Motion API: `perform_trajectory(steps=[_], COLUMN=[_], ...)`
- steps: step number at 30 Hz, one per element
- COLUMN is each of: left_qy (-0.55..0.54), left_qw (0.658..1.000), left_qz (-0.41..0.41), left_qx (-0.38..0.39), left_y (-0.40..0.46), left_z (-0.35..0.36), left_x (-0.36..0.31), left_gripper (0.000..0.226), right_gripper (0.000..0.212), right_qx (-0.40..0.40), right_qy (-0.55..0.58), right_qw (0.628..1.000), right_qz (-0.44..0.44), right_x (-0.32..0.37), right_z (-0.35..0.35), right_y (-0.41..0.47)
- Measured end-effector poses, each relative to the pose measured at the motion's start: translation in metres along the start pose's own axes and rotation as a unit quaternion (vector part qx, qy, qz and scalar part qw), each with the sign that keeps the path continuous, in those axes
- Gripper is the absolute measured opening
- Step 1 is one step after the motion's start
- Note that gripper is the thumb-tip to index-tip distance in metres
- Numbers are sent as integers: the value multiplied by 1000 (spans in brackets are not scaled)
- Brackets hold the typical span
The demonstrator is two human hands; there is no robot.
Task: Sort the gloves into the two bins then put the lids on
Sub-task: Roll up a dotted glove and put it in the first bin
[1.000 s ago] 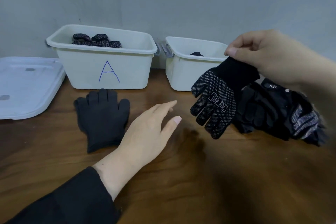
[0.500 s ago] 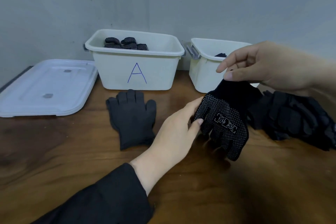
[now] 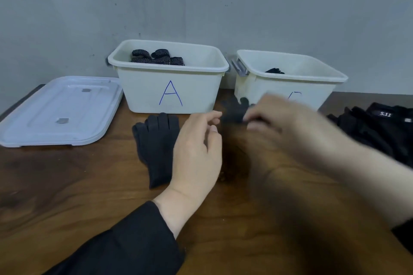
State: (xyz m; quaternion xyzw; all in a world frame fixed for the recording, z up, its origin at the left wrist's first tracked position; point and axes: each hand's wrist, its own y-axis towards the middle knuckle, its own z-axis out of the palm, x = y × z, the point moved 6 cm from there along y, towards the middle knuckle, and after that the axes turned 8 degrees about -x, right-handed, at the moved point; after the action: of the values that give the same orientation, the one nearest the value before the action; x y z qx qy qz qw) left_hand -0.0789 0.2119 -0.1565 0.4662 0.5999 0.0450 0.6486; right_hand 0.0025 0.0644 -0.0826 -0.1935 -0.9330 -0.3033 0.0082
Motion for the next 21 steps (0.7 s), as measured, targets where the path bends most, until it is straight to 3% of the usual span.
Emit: perform_trajectory(steps=[3,4,9,12,18,21], left_qy=[28,42,151,227,285,270], left_qw=[999,999,988,969,880,871], left_qz=[-10,-17,-9,14,6,-2], left_qx=[-15,-11,31,97,380,410], left_y=[8,11,22,25,10,9], left_z=[-15,-20,-47,-58,-58,-56], left_x=[9,12,27,37,56,59], left_gripper=[23,21,9,22,23,20], right_gripper=[44,50,35,25,28,26], right_qx=[181,194,52,66,72,73], right_qy=[23,34,93,111,117,124], right_qw=[983,979,984,980,981,979], right_qz=[30,47,143,153,134,144], right_x=[11,13,6,-2,12,11], right_z=[60,69,67,79,85,85], right_y=[-56,-69,-80,-78,-77,-78])
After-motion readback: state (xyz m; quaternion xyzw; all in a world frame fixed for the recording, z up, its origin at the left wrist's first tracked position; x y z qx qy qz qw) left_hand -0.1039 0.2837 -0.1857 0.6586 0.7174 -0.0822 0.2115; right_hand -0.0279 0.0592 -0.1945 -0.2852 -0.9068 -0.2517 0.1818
